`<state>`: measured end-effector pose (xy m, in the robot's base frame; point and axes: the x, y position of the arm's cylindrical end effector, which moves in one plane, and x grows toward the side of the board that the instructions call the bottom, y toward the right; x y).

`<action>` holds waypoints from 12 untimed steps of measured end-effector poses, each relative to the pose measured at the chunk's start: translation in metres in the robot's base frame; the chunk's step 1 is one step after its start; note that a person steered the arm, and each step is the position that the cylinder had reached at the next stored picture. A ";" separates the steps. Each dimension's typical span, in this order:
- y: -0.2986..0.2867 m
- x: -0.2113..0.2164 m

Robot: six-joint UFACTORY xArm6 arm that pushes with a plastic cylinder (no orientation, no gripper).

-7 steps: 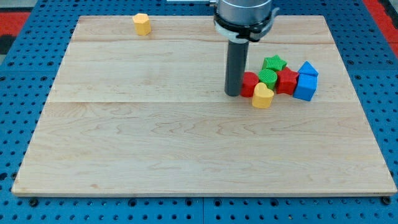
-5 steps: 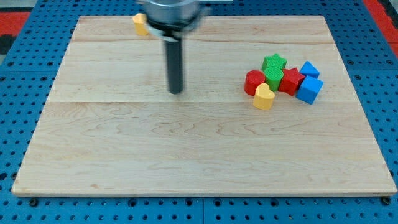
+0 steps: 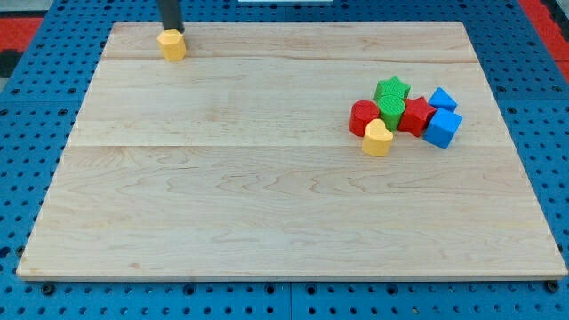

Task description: Move the yellow hexagon towards the bottom right

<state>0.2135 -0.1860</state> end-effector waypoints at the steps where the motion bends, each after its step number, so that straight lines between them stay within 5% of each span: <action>1: 0.000 0.015; 5: 0.037 0.174; 8: 0.051 0.218; 9: 0.113 0.234; 11: 0.042 0.244; 12: 0.108 0.263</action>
<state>0.4768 -0.0780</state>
